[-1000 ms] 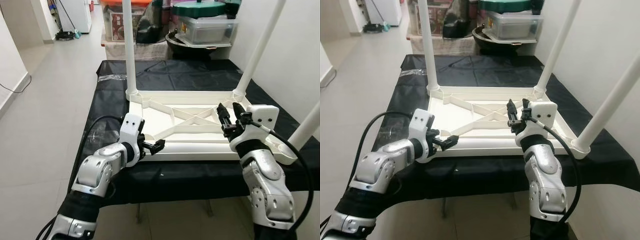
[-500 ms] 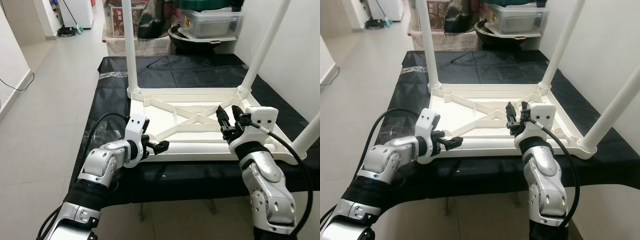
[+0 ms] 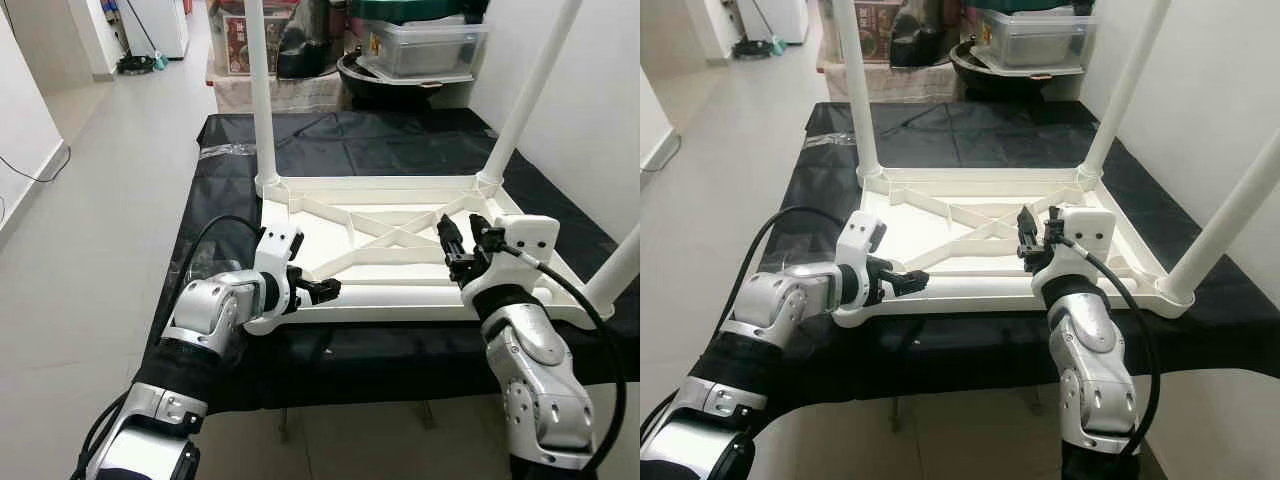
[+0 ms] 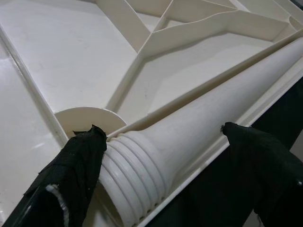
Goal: Building children table
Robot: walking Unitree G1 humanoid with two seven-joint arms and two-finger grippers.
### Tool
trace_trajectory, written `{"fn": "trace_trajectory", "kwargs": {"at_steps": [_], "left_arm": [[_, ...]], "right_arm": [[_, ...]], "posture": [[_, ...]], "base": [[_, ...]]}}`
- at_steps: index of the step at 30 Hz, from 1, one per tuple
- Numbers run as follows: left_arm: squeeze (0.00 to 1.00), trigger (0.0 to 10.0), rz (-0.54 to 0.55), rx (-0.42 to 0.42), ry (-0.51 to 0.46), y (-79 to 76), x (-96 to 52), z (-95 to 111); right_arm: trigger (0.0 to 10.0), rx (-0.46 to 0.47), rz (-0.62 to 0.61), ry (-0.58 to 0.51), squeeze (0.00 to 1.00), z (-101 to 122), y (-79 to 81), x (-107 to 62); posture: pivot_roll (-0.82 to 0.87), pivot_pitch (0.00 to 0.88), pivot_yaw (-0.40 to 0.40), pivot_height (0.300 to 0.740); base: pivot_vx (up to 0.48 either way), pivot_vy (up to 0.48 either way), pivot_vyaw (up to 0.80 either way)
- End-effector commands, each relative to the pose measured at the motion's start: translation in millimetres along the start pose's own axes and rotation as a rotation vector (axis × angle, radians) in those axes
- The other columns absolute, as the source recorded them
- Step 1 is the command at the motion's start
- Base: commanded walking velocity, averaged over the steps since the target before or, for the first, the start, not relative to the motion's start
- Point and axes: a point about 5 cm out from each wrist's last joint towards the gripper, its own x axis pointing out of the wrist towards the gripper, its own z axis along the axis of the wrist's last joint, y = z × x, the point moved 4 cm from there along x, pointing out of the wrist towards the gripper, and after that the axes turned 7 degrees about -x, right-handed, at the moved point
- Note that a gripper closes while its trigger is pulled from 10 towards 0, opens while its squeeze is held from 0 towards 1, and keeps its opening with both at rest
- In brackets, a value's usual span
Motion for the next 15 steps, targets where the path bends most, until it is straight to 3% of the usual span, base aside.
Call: {"fn": "trace_trajectory", "kwargs": {"at_steps": [1, 6, 15], "left_arm": [[0.00, 10.0, 0.027, 0.006, 0.024, 7.1, -1.4, -0.6], [0.00, 10.0, 0.042, 0.012, 0.003, 8.4, -5.9, 10.7], [0.00, 10.0, 0.052, -0.007, 0.072, 3.9, -6.4, 3.8]], "right_arm": [[10.0, 0.013, 0.003, 0.021, 0.00, -5.4, 1.9, 1.3], [10.0, 0.012, 0.000, 0.024, 0.00, -7.3, 1.5, 2.9], [10.0, 0.006, 0.000, 0.027, 0.00, -8.6, 0.9, 5.0]], "posture": [[0.16, 0.090, -0.050, 0.740], [0.16, 0.083, -0.055, 0.740], [0.17, 0.075, -0.058, 0.740]], "base": [[0.000, 0.000, 0.00], [0.000, 0.000, 0.00], [0.000, 0.000, 0.00]]}}
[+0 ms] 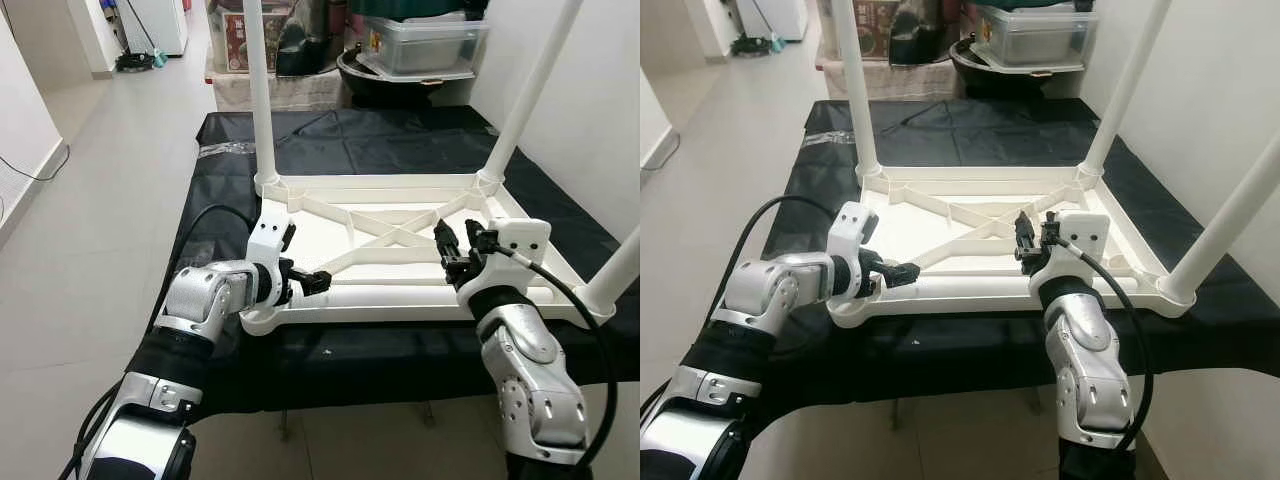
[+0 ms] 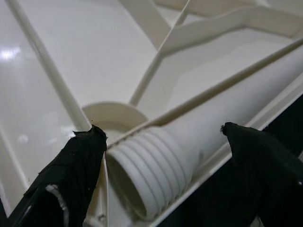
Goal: Building children table
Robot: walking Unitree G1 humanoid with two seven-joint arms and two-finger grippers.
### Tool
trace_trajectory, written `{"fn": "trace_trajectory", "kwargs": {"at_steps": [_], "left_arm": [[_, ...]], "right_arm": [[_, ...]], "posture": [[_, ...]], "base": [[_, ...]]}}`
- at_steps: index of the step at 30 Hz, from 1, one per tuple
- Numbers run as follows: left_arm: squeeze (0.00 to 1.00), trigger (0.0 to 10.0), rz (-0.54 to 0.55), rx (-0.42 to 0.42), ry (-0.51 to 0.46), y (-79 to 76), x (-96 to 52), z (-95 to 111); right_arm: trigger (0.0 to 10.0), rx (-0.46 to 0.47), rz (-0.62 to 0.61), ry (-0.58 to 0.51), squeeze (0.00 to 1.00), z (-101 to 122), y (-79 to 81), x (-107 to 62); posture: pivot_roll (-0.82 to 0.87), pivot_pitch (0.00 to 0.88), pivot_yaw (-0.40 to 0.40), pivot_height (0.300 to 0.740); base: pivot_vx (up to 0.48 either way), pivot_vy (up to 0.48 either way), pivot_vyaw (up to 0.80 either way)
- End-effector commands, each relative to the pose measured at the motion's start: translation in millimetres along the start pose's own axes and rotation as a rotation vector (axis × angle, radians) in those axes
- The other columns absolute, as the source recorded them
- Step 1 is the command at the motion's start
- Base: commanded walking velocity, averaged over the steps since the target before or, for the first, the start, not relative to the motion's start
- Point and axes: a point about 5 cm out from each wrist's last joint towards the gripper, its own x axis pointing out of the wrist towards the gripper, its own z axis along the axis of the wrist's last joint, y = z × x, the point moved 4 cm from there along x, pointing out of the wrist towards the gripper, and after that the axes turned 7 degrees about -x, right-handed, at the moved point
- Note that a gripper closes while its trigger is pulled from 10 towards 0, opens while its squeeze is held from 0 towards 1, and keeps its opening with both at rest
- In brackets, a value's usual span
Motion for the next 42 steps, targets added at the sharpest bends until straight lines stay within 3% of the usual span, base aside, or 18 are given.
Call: {"fn": "trace_trajectory", "kwargs": {"at_steps": [1, 16, 25, 42], "left_arm": [[0.00, 10.0, 0.005, 0.014, 0.038, -4.6, -0.8, -2.3], [0.00, 10.0, 0.012, -0.016, 0.074, -5.9, 0.5, -4.2], [0.00, 10.0, -0.005, -0.052, 0.098, -14.3, 3.7, -5.5], [0.00, 10.0, 0.020, -0.039, 0.189, -14.9, 5.5, -19.2]], "right_arm": [[10.0, 0.003, 0.004, -0.004, 0.00, -0.1, 1.3, 2.3], [10.0, 0.000, -0.005, -0.012, 0.00, 0.5, -0.1, 4.9], [10.0, -0.006, -0.019, -0.023, 0.00, 3.0, -4.1, 6.2], [10.0, -0.001, -0.035, -0.026, 0.00, 2.4, -5.6, 8.0]], "posture": [[0.17, 0.075, -0.058, 0.740], [0.17, 0.062, -0.056, 0.740], [0.17, 0.059, -0.051, 0.740], [0.18, 0.050, -0.047, 0.740]], "base": [[0.000, 0.000, 0.00], [0.000, 0.000, 0.00], [0.000, 0.000, 0.00], [0.000, 0.000, 0.00]]}}
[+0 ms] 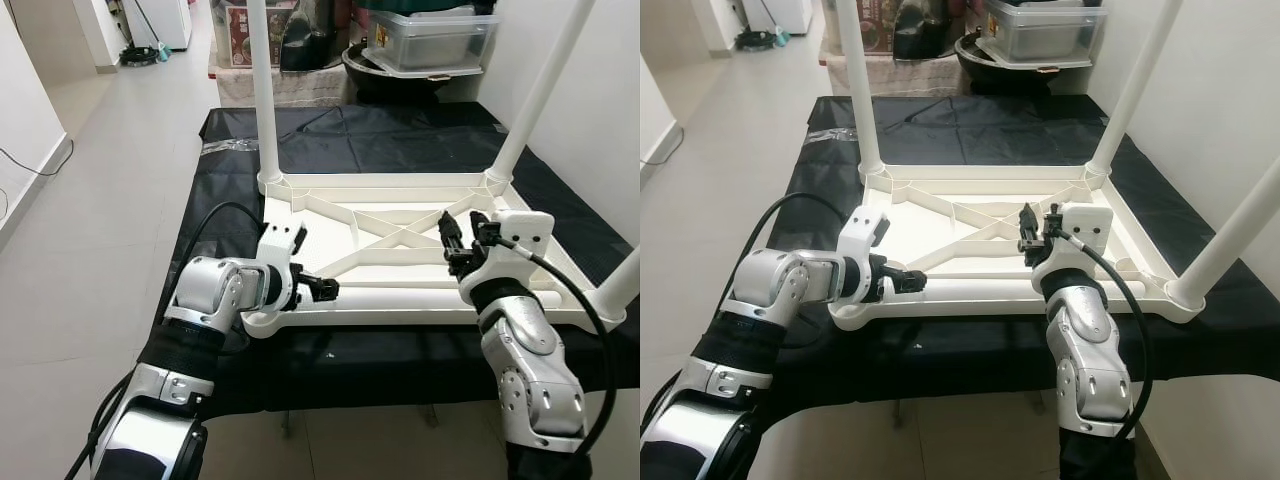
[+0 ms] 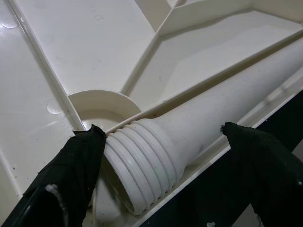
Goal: Building children table
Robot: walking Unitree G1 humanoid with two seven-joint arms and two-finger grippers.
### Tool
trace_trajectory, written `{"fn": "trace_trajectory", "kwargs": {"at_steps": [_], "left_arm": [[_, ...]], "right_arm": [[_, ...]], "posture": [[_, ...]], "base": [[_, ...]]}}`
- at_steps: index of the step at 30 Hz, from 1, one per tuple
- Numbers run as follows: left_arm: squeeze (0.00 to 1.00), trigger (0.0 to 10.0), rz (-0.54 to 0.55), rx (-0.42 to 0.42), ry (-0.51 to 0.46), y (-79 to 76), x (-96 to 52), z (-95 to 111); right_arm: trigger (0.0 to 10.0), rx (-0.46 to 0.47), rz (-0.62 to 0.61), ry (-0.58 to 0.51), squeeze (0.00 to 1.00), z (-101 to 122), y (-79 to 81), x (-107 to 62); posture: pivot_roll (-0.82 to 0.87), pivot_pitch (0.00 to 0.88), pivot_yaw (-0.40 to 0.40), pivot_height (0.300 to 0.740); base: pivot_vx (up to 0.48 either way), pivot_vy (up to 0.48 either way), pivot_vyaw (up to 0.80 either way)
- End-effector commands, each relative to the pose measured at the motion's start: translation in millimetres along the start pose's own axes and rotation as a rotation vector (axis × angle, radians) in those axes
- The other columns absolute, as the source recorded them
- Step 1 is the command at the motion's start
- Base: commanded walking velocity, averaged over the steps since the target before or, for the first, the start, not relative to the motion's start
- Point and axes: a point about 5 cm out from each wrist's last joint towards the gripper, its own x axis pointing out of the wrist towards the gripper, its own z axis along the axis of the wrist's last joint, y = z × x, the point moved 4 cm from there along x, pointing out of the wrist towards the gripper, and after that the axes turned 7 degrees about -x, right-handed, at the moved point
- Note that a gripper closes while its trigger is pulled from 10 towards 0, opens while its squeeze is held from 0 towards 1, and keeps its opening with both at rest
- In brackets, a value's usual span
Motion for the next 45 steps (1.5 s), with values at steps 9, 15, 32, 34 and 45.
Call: {"fn": "trace_trajectory", "kwargs": {"at_steps": [9, 15, 32, 34, 45], "left_arm": [[0.00, 10.0, 0.017, -0.026, 0.100, -0.3, 5.1, -17.5], [0.00, 10.0, 0.037, 0.014, 0.054, 1.2, 1.9, -6.5], [0.00, 10.0, 0.211, 0.255, -0.686, -4.3, -58.9, 73.5], [0.00, 10.0, 0.211, 0.255, -0.686, -4.3, -58.9, 73.5], [0.00, 10.0, 0.224, 0.025, -0.313, 15.3, -26.6, -22.9]], "right_arm": [[10.0, 0.009, -0.015, -0.013, 0.00, 0.6, -2.3, 1.1], [10.0, 0.013, -0.015, -0.016, 0.00, -0.2, -1.2, 2.7], [10.0, 0.016, -0.010, -0.051, 0.00, 5.5, 1.1, 9.7], [10.0, 0.016, -0.010, -0.051, 0.00, 5.5, 1.1, 9.7], [10.0, 0.001, -0.003, -0.041, 0.00, 2.8, -1.2, 5.6]], "posture": [[0.19, 0.048, -0.045, 0.740], [0.19, 0.040, -0.048, 0.740], [0.17, 0.000, -0.045, 0.740], [0.17, 0.000, -0.045, 0.740], [0.16, 0.000, -0.062, 0.740]], "base": [[0.000, 0.000, 0.00], [0.000, 0.000, 0.00], [0.000, 0.000, 0.00], [0.000, 0.000, 0.00], [0.000, 0.000, 0.00]]}}
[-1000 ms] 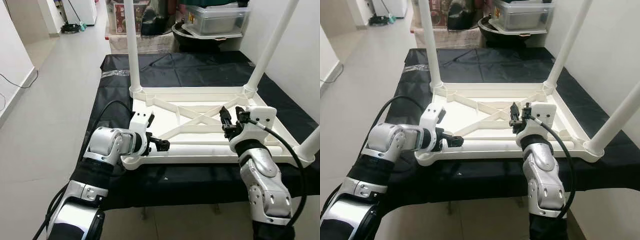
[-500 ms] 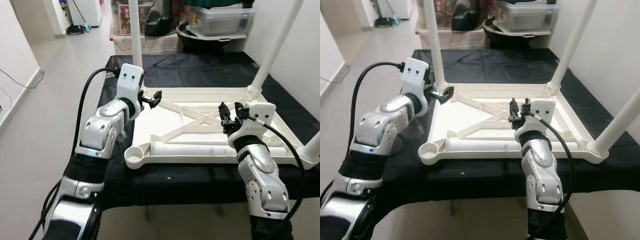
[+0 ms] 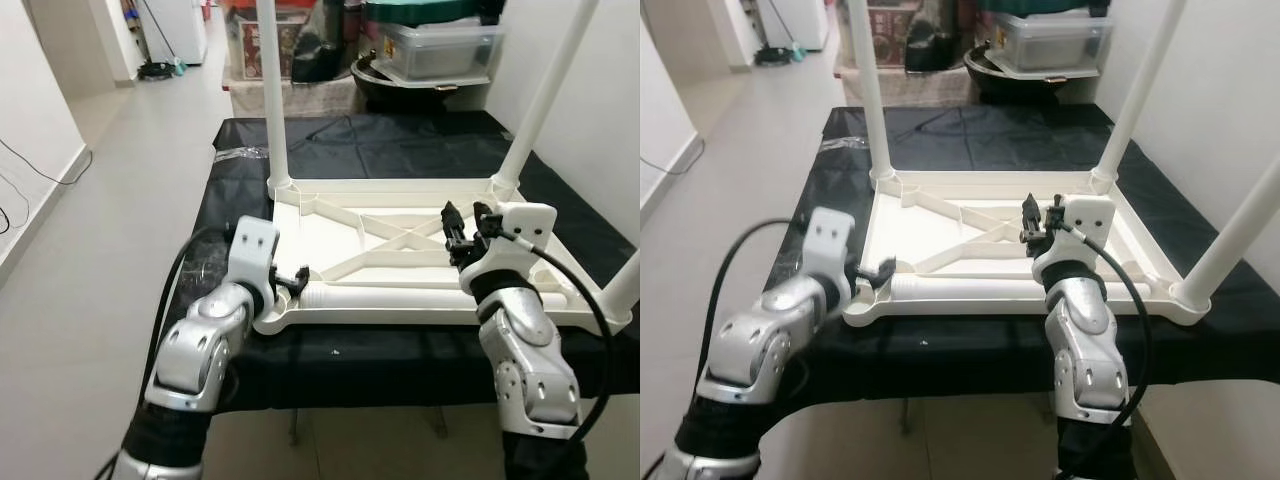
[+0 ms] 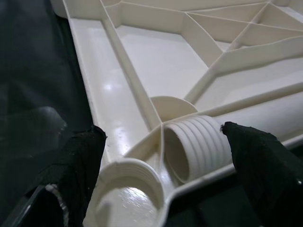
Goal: Building children table
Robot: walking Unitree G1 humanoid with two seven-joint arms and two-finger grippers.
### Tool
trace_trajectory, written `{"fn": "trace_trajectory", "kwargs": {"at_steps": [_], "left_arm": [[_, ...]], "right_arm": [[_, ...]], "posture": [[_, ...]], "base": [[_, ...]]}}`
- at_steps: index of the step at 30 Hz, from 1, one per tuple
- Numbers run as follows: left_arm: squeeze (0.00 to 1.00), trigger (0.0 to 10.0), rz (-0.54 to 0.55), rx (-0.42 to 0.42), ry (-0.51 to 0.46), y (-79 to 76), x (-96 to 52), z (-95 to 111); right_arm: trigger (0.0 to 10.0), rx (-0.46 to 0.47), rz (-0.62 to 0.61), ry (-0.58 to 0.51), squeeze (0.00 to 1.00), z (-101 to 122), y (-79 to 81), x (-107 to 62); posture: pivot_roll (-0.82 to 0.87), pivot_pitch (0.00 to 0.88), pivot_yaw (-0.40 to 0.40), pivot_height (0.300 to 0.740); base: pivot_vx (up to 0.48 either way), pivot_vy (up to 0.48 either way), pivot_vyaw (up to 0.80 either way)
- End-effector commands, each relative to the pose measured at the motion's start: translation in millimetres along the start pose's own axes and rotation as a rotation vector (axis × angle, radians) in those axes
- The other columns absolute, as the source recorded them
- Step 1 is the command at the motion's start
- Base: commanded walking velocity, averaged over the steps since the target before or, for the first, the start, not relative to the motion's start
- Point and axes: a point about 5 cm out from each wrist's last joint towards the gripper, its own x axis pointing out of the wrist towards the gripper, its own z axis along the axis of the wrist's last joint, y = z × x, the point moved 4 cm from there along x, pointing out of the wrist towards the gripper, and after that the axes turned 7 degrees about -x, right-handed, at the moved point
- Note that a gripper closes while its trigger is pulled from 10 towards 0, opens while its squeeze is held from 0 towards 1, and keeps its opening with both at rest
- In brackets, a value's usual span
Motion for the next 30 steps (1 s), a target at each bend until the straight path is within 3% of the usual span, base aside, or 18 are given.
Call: {"fn": "trace_trajectory", "kwargs": {"at_steps": [1, 5, 9, 15, 30], "left_arm": [[0.00, 10.0, -0.013, -0.023, 0.046, -1.5, 1.8, -9.3], [0.00, 10.0, -0.065, -0.066, 0.092, -9.7, 11.0, -19.1], [0.00, 10.0, -0.065, -0.066, 0.092, -9.7, 11.0, -19.1], [0.00, 10.0, -0.186, -0.065, 0.137, -37.4, 15.1, -33.5], [0.00, 10.0, -0.207, -0.086, 0.170, -44.1, 19.0, -34.0]], "right_arm": [[10.0, 0.001, 0.003, 0.005, 0.00, -2.0, -1.3, -2.2], [10.0, -0.006, 0.007, 0.007, 0.00, -2.2, -1.4, -3.0], [10.0, -0.006, 0.007, 0.007, 0.00, -2.2, -1.4, -3.0], [10.0, -0.010, 0.004, 0.009, 0.00, -1.8, 0.1, -6.6], [10.0, -0.008, 0.001, 0.015, 0.00, -2.8, 1.2, -8.3]], "posture": [[0.16, 0.000, -0.062, 0.740], [0.16, 0.000, -0.058, 0.740], [0.16, 0.000, -0.058, 0.740], [0.15, 0.001, -0.045, 0.740], [0.15, 0.011, -0.038, 0.740]], "base": [[0.000, 0.000, 0.00], [0.000, 0.000, 0.00], [0.000, 0.000, 0.00], [0.000, 0.000, 0.00], [0.000, 0.000, 0.00]]}}
